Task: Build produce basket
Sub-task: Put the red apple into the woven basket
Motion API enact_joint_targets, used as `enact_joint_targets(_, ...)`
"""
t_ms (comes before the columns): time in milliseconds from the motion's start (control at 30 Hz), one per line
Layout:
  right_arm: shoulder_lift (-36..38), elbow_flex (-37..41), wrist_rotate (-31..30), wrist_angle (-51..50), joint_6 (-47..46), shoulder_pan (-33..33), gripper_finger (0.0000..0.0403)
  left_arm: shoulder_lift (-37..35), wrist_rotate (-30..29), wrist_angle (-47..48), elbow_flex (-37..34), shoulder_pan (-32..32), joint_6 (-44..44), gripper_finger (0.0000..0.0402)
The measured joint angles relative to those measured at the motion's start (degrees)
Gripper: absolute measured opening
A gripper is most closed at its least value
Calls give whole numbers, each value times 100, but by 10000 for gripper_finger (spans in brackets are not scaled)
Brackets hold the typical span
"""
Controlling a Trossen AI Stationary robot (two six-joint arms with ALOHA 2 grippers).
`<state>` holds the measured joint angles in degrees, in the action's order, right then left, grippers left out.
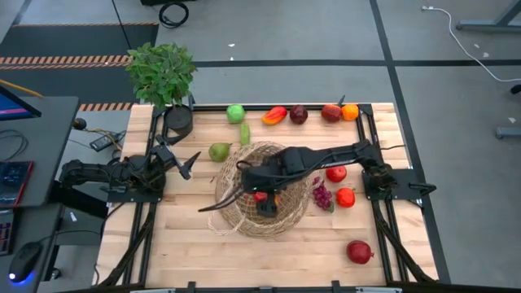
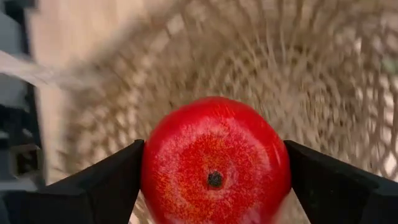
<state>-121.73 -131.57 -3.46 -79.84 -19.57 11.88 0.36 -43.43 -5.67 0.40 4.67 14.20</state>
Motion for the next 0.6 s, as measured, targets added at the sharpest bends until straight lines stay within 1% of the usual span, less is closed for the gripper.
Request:
enact_joint_targets(100, -189, 0, 99, -359, -90, -67, 369, 0, -1, -2, 0, 2, 0, 388)
enact_joint_targets(367, -590, 2, 744, -974, -419, -210, 369, 0, 1, -7, 1, 2, 0, 388)
enact_joint_targets(500, -555, 85, 807, -913, -580, -210, 369, 0, 1, -6, 1, 1, -1, 388)
enact_joint_targets(600, -469, 98, 725, -930, -644, -207, 369, 0, 0, -2, 1, 2, -2, 388)
